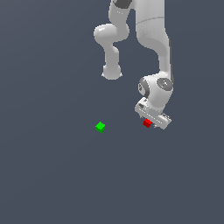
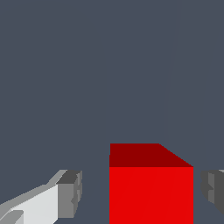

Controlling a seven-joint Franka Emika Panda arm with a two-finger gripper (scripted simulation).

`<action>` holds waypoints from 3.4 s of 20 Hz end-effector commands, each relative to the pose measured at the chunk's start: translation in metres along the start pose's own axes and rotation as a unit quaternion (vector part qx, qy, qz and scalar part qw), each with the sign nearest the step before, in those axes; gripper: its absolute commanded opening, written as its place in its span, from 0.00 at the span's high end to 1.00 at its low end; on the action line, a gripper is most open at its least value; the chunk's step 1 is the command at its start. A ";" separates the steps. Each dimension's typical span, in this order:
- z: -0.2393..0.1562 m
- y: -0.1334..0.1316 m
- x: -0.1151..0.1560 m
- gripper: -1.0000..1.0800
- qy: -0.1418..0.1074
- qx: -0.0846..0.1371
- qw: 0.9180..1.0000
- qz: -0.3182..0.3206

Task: Stack the red cube on top of the green cube.

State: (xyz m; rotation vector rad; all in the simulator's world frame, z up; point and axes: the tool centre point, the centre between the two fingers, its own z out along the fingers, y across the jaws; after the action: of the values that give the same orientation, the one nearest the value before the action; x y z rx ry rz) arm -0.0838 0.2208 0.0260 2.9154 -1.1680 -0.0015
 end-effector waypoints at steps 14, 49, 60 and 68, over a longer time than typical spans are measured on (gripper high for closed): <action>0.006 -0.001 0.000 1.00 0.000 0.001 1.000 0.000; -0.088 0.015 0.017 1.00 0.000 0.001 1.000 0.000; -0.069 0.079 0.094 1.00 0.001 0.001 1.000 0.000; -0.051 0.138 0.167 1.00 0.001 0.001 1.000 0.000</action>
State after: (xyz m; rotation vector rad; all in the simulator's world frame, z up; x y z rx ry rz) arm -0.0609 0.0217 0.0797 2.9148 -1.1704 0.0001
